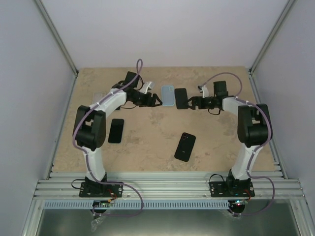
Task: Take the phone out of the phone case
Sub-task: Place the phone at the center of the board, then pick up the phone at the center of the board.
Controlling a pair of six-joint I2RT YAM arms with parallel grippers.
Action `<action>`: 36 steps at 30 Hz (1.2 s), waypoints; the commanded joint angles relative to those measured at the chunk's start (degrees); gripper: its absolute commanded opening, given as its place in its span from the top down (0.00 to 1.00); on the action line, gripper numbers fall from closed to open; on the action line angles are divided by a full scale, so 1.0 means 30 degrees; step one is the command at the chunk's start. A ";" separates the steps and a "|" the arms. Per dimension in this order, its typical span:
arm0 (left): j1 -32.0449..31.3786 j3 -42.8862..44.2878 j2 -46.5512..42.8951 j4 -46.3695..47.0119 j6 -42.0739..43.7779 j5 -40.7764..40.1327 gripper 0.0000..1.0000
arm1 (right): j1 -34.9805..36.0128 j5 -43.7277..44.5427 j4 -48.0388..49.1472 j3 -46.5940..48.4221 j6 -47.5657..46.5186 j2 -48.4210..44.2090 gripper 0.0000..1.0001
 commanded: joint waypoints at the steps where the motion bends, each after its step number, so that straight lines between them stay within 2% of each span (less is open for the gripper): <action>1: -0.1649 -0.1472 -0.2628 -0.1474 0.2365 -0.1324 0.21 | -0.0783 0.0311 0.0487 -0.0721 -0.0637 -0.3133 0.02; 10: -0.4643 -0.4046 -0.5417 -0.3112 0.2727 -0.2748 0.16 | -0.2272 0.1043 -0.0667 -0.2385 -0.2038 -0.8367 0.02; 12: -0.5242 -0.4506 -0.5895 -0.3184 0.2626 -0.2947 0.12 | -0.2951 0.1070 -0.0741 -0.2890 -0.2097 -0.9270 0.02; 14: -0.6094 -0.4941 -0.6350 -0.3176 0.2656 -0.3656 0.03 | -0.3330 0.1099 -0.0463 -0.3470 -0.1979 -1.0189 0.02; 16: -0.6947 -0.5464 -0.6540 -0.2937 0.2390 -0.4039 0.01 | -0.3546 0.1272 -0.0120 -0.4056 -0.1888 -1.0990 0.02; 18: -0.7644 -0.5904 -0.6382 -0.2573 0.1555 -0.3762 0.01 | -0.3722 0.1530 0.0242 -0.4589 -0.1810 -1.1669 0.02; 23: -0.9480 -0.6008 -0.5536 -0.1598 -0.2282 -0.7869 0.01 | -0.3969 0.2135 0.0548 -0.5096 -0.1848 -1.2810 0.02; 26: -1.0413 -0.5288 -0.4627 -0.1467 -0.3711 -0.8661 0.01 | -0.4068 0.2100 0.0731 -0.5350 -0.1773 -1.3039 0.02; 36: -1.2939 -0.4286 -0.3013 -0.0234 -0.4541 -1.2041 0.01 | -0.4589 0.1574 0.1440 -0.6093 -0.1331 -1.3580 0.02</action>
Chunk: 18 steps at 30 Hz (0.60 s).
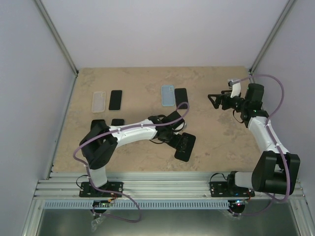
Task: Take the phone out of the phone case
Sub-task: Pick up the phone at the center of the board.
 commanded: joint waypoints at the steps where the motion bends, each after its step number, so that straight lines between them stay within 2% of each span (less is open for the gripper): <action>1: -0.0864 0.1343 0.0949 0.0810 -0.0749 -0.2239 0.01 | -0.0188 -0.0239 0.0993 -0.0479 0.0229 -0.0636 0.02; 9: -0.1759 0.3223 0.3317 -0.0040 -0.2153 -0.3231 0.01 | -0.0385 -0.0401 0.0967 -0.0550 0.0230 -0.0774 0.02; 13: -0.2505 0.4279 0.4156 -0.0478 -0.2367 -0.4712 0.01 | -0.0451 -0.0574 0.1155 -0.0715 0.0310 -0.0854 0.02; 18: -0.3038 0.5195 0.5355 -0.0837 -0.2362 -0.5112 0.01 | -0.0566 -0.0836 0.1157 -0.0647 0.0383 -0.0816 0.02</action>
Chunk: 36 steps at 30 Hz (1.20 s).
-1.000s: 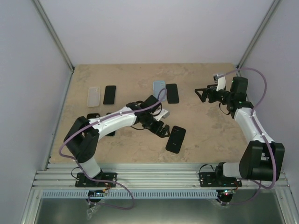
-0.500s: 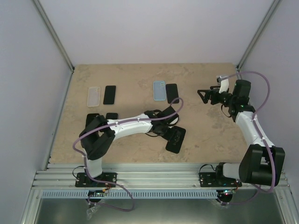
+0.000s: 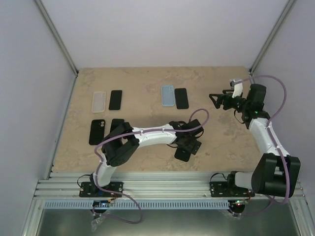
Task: Take the phone out of the phone case
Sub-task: Pick up the phone at the center of the board.
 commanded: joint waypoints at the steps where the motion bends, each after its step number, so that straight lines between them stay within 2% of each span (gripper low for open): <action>1: -0.0502 0.0887 0.0978 -0.0646 -0.0352 -0.1159 0.01 | -0.0264 -0.0615 0.0556 -0.0255 0.0202 -0.0314 0.02; 10: -0.1072 0.1806 0.2334 -0.1257 -0.0761 -0.2848 0.01 | -0.0404 -0.0705 0.0786 -0.0378 0.0363 -0.0589 0.02; 21: -0.1256 0.1370 0.2159 -0.1563 -0.0832 -0.6707 0.01 | -0.0462 -0.0735 0.1047 -0.0528 0.0470 -0.0535 0.02; 29: -0.1267 0.1585 0.2847 -0.1491 -0.1055 -0.4063 0.01 | -0.0461 -0.0726 0.1048 -0.0508 0.0453 -0.0560 0.02; 36: -0.0934 0.1959 0.3450 -0.1631 -0.1217 -0.2569 0.13 | -0.0474 -0.0792 0.0847 -0.0326 0.0364 -0.0504 0.02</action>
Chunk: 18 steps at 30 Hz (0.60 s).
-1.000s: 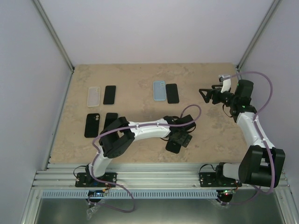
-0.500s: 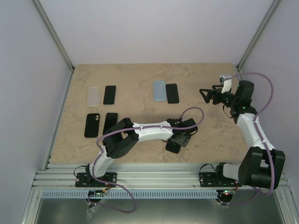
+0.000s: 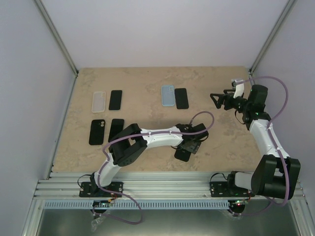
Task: Take the phone out of the phone case
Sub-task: Pick up the phone at the center of the board.
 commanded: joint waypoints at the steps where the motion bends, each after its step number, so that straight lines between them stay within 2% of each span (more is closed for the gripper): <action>1: 0.0170 0.0009 0.1287 -0.0448 -0.0095 0.1387 0.15 | -0.0156 -0.0436 0.0299 0.0003 0.0013 -0.0176 0.02; 8: 0.0417 0.0227 0.0739 -0.0774 0.0280 -0.0282 0.28 | -0.0154 -0.0467 0.0099 0.0410 -0.0197 -0.0068 0.02; 18: 0.2422 -0.1102 -0.2706 -0.0035 0.1512 0.0482 0.44 | -0.0140 -0.1088 -0.0711 0.2107 -0.0817 0.0585 0.02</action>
